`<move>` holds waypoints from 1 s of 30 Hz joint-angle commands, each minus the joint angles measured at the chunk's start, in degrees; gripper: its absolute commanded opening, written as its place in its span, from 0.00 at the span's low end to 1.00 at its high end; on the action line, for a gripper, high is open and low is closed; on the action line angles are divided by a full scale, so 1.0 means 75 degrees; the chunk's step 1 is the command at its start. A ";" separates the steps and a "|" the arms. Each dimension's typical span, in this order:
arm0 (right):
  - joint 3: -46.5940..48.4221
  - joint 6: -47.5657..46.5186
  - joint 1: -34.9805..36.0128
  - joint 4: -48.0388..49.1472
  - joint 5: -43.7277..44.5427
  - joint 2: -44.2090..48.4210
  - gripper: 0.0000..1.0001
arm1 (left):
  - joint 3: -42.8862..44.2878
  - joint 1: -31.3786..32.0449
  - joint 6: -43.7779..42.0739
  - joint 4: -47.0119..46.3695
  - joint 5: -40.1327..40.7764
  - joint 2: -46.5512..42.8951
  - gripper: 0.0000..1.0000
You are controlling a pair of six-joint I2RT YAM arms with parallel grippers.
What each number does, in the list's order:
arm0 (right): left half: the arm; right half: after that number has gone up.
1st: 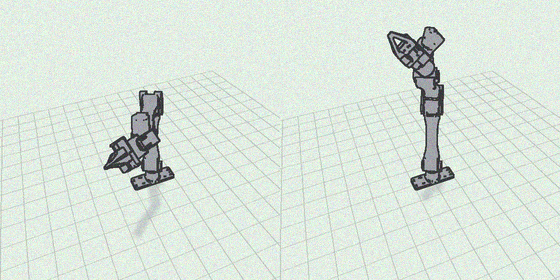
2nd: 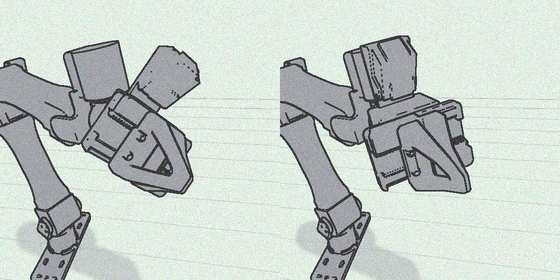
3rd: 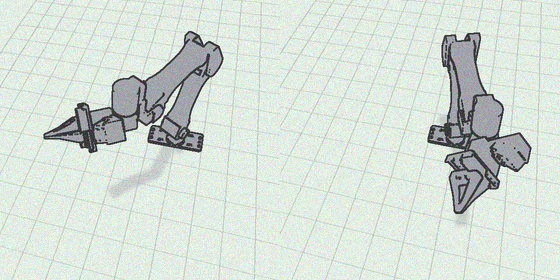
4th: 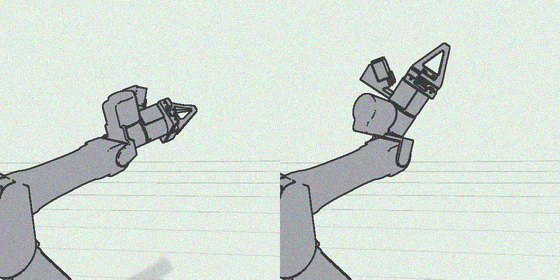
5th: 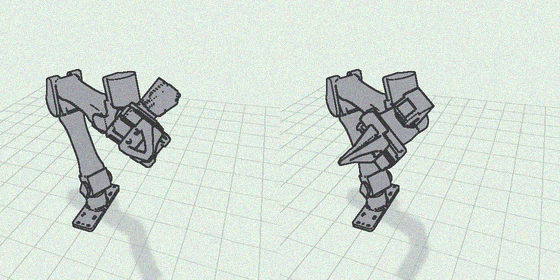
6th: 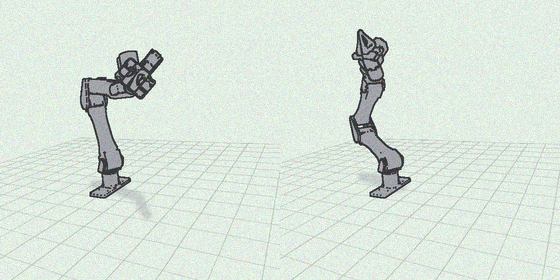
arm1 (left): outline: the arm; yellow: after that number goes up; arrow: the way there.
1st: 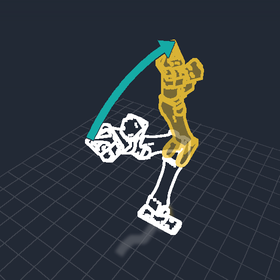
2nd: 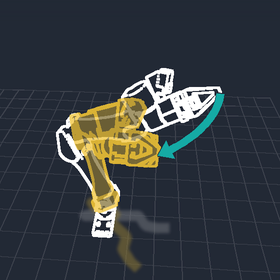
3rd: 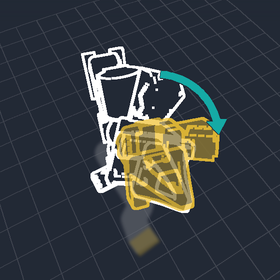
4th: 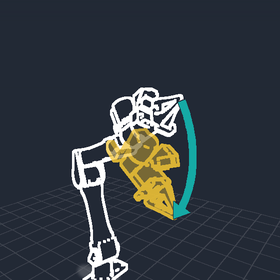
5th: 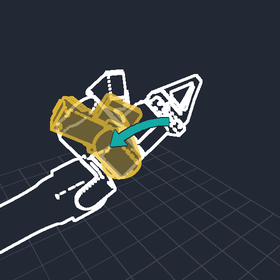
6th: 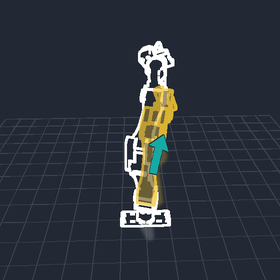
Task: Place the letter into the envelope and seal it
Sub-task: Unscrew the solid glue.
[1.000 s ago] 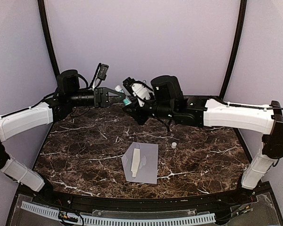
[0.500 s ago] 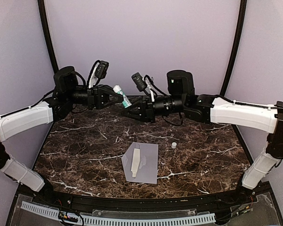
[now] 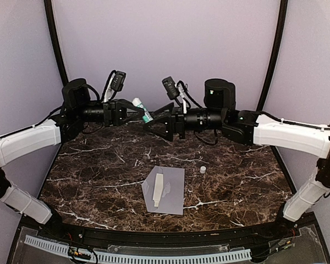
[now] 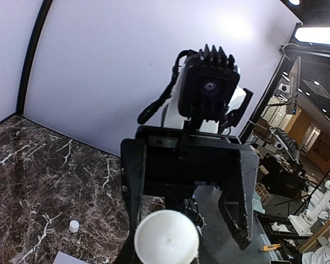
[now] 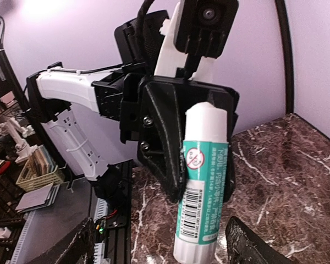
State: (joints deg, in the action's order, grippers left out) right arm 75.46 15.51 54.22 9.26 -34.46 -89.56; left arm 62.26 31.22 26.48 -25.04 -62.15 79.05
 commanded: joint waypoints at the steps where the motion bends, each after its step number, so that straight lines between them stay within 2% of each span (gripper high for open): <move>1: -0.0139 -0.0524 0.0030 -0.0432 0.1797 0.0301 0.79 | -0.0099 -0.0228 0.0090 0.0397 0.1446 -0.0444 0.00; 6: 0.0038 -0.0976 0.0384 -0.1051 0.3593 0.0120 0.79 | -0.0145 -0.0498 0.0632 0.0218 0.1566 -0.0221 0.00; 11: 0.0540 -0.1115 0.0583 -0.1452 0.4767 -0.0297 0.73 | -0.0077 -0.0507 0.0541 0.0475 0.1690 -0.0085 0.00; 16: 0.0894 -0.1274 0.0613 -0.1434 0.4710 -0.0608 0.63 | 0.0012 -0.0507 0.0484 0.0679 0.1713 0.0025 0.00; 23: 0.1098 -0.1371 0.0627 -0.1285 0.4899 -0.0785 0.58 | 0.0071 -0.0507 0.0386 0.0826 0.1708 0.0061 0.00; 30: 0.1407 -0.1450 0.0630 -0.1324 0.4623 -0.1023 0.46 | 0.0098 -0.0507 0.0352 0.0874 0.1698 0.0057 0.00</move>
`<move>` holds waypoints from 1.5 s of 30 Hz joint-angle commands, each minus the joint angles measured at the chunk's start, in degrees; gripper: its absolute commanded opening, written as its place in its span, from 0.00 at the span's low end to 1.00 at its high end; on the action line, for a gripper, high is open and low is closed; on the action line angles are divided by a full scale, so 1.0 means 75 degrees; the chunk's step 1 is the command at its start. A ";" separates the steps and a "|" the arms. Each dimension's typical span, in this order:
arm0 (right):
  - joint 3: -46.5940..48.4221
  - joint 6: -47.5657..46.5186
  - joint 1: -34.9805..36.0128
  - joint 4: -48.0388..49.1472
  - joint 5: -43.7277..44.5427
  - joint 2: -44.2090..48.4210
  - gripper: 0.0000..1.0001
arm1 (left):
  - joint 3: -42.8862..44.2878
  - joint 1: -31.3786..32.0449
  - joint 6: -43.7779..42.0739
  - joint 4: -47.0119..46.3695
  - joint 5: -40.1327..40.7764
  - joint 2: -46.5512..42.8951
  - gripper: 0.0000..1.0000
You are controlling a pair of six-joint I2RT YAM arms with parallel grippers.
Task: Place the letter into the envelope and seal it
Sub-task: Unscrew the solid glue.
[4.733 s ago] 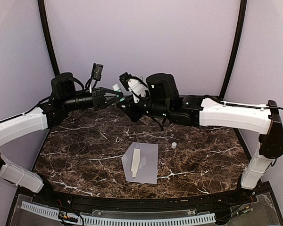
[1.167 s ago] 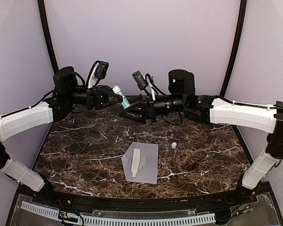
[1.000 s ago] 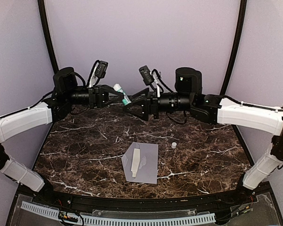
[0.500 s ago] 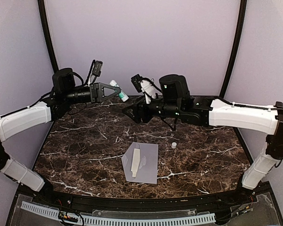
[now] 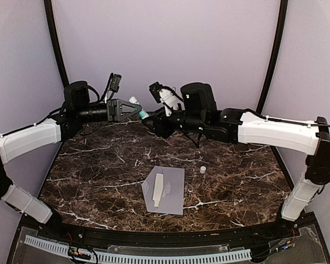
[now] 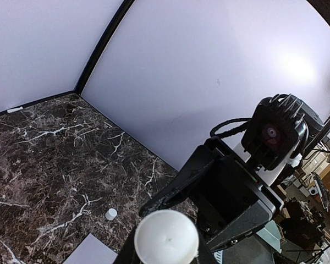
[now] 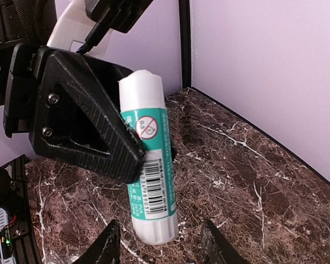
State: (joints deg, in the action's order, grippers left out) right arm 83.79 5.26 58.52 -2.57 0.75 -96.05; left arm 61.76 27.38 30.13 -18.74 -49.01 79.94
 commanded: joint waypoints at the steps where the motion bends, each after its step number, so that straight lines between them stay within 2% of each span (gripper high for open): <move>1: 0.0319 -0.0092 0.0050 0.0249 -0.0239 -0.0172 0.43 | 0.0167 0.0006 -0.0142 0.0043 -0.0058 -0.0065 0.00; 5: 0.0363 -0.0075 0.0049 0.0254 -0.0338 -0.0228 0.33 | 0.0178 0.0006 -0.0162 0.0070 -0.0077 -0.0059 0.00; 13: 0.0207 -0.0009 0.0046 0.0678 -0.0631 -0.0102 0.27 | 0.0246 0.0006 -0.0198 0.0051 -0.0426 0.0038 0.00; 16: 0.0197 -0.0004 0.0012 0.0747 -0.0847 -0.0066 0.20 | 0.0303 0.0000 -0.0258 0.0104 -0.0581 0.0082 0.00; 19: 0.0074 0.0116 -0.0091 0.0947 -0.1449 0.0036 0.11 | 0.0325 0.0006 -0.0325 0.0055 -0.0830 0.0070 0.00; 25: -0.0582 0.0951 -0.0584 0.2084 -0.4075 0.0532 0.06 | 0.0261 0.0032 -0.0250 -0.0529 -0.1848 -0.0001 0.00; 32: -0.0367 0.1848 -0.0748 0.2582 -0.6618 0.0448 0.04 | 0.0057 0.0504 -0.0377 -0.1088 -0.2631 -0.0173 0.00; 38: -0.0510 0.2273 -0.0748 0.2885 -0.7065 0.0296 0.02 | -0.0047 0.0768 -0.0270 -0.1362 -0.2671 -0.0233 0.00; 41: -0.0679 0.2362 -0.0751 0.3011 -0.6909 0.0339 0.02 | -0.0111 0.0812 -0.0126 -0.1597 -0.2734 -0.0230 0.00; 43: -0.0791 0.2339 -0.0748 0.3035 -0.6657 0.0425 0.05 | -0.0107 0.0811 -0.0099 -0.1624 -0.2730 -0.0224 0.00; 45: -0.0933 0.2259 -0.0758 0.3038 -0.6321 0.0587 0.20 | -0.0111 0.0814 -0.0092 -0.1626 -0.2683 -0.0228 0.00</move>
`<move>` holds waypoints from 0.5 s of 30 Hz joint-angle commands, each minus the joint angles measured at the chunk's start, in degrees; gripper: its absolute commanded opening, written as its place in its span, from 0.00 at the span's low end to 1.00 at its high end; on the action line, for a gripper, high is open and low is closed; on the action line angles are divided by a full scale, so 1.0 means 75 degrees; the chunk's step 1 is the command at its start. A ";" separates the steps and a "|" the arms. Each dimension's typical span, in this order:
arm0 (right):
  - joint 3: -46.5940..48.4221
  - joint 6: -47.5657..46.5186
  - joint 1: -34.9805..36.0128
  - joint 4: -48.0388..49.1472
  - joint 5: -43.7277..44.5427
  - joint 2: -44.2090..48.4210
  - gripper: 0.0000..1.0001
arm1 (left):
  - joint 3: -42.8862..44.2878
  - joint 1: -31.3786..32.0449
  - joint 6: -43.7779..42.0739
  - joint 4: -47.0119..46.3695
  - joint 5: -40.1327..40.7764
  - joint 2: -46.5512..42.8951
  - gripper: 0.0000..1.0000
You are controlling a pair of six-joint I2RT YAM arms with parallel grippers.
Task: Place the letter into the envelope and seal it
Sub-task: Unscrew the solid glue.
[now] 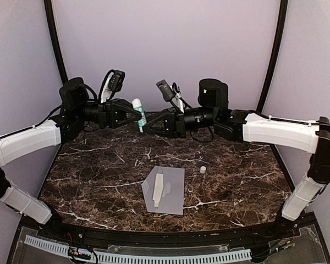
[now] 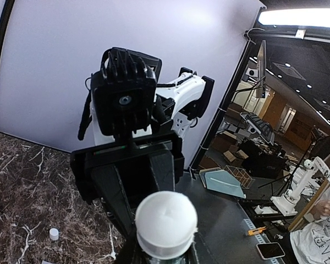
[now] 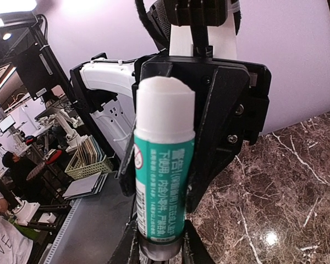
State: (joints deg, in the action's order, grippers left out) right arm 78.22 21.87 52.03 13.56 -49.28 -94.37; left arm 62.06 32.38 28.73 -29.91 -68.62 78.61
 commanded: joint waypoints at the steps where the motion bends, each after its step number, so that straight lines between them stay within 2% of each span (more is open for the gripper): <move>1: -0.0267 -0.0013 0.0100 0.0871 0.0535 0.0458 0.28 | -0.0156 0.0147 0.0095 -0.0134 -0.0030 -0.0072 0.00; 3: -0.0448 -0.0139 0.0091 0.0800 0.1177 0.0666 0.49 | -0.0179 0.0147 0.0048 -0.0046 0.0203 -0.0124 0.00; 7: -0.0771 -0.0537 0.0117 0.0293 0.2500 0.1011 0.68 | -0.0176 0.0074 -0.0167 0.0442 0.1142 -0.0254 0.00; 12: -0.0639 -0.1100 0.0368 -0.0623 0.3670 0.0980 0.73 | -0.0139 -0.0308 -0.0125 0.1075 0.2610 -0.0275 0.00; 15: -0.0469 -0.1323 0.0563 -0.0968 0.4279 0.0818 0.73 | -0.0133 -0.0433 -0.0002 0.1113 0.2692 -0.0185 0.00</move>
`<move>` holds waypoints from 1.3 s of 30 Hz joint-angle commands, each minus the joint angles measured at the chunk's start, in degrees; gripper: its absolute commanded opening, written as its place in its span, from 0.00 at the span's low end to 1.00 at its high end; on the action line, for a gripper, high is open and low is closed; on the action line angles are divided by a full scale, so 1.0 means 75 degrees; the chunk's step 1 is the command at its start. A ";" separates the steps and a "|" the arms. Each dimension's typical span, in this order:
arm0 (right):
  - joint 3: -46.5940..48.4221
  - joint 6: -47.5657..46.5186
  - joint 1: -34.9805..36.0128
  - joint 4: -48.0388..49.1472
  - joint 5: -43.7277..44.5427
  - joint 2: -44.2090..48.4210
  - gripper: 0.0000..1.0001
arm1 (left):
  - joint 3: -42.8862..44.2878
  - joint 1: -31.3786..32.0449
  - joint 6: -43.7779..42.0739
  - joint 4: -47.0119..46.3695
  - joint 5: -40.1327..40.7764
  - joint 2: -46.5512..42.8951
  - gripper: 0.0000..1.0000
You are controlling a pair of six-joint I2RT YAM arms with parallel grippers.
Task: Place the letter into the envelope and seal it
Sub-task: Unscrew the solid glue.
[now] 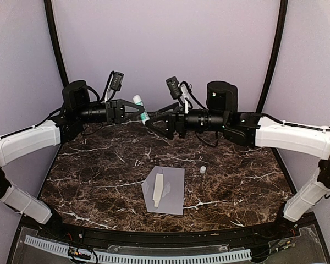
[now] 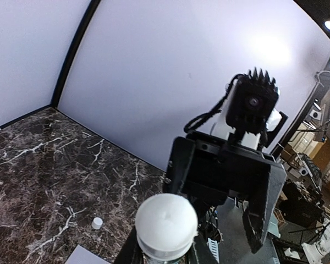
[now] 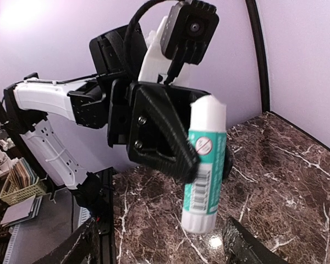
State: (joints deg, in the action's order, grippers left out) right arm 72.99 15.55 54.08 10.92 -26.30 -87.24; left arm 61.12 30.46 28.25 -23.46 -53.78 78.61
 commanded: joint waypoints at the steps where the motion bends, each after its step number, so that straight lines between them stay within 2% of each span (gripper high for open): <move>1: 0.0294 -0.0530 0.0333 -0.0703 0.1413 -0.0203 0.70 | -0.0003 -0.0179 0.0123 0.0226 0.0637 -0.0165 0.00; 3: 0.0468 -0.0625 0.0406 -0.0869 0.1697 -0.0372 0.60 | -0.0014 -0.0182 0.0209 0.0128 0.0537 -0.0089 0.00; 13: 0.1605 -0.1083 0.0674 -0.1682 0.3037 -0.1230 0.51 | 0.0024 -0.0182 0.0240 0.0075 0.0302 -0.0005 0.00; 18: 0.1703 -0.1121 0.0721 -0.1650 0.3345 -0.1285 0.46 | 0.0043 -0.0182 0.0221 0.0128 0.0289 0.0028 0.00; 25: 0.1678 -0.1175 0.0759 -0.1482 0.3238 -0.1281 0.28 | 0.0072 -0.0182 0.0229 0.0147 0.0198 0.0102 0.00; 32: 0.1702 -0.1203 0.0791 -0.1262 0.3246 -0.1337 0.27 | 0.0143 -0.0182 0.0216 0.0245 0.0131 0.0217 0.00; 36: 0.1691 -0.1198 0.0791 -0.1224 0.3306 -0.1343 0.11 | 0.0138 -0.0182 0.0226 0.0234 0.0142 0.0218 0.00; 37: 0.1674 -0.1179 0.0795 -0.1186 0.3315 -0.1347 0.08 | 0.0145 -0.0182 0.0243 0.0228 0.0143 0.0224 0.02; 39: 0.1623 -0.1134 0.0810 -0.1096 0.3348 -0.1334 0.07 | 0.0141 -0.0182 0.0285 0.0176 0.0108 0.0248 0.15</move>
State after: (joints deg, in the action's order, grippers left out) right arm 84.05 7.11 59.35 -1.30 -2.22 -96.88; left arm 61.12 28.99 29.85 -21.78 -51.57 80.62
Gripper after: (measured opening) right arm 0.186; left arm 0.218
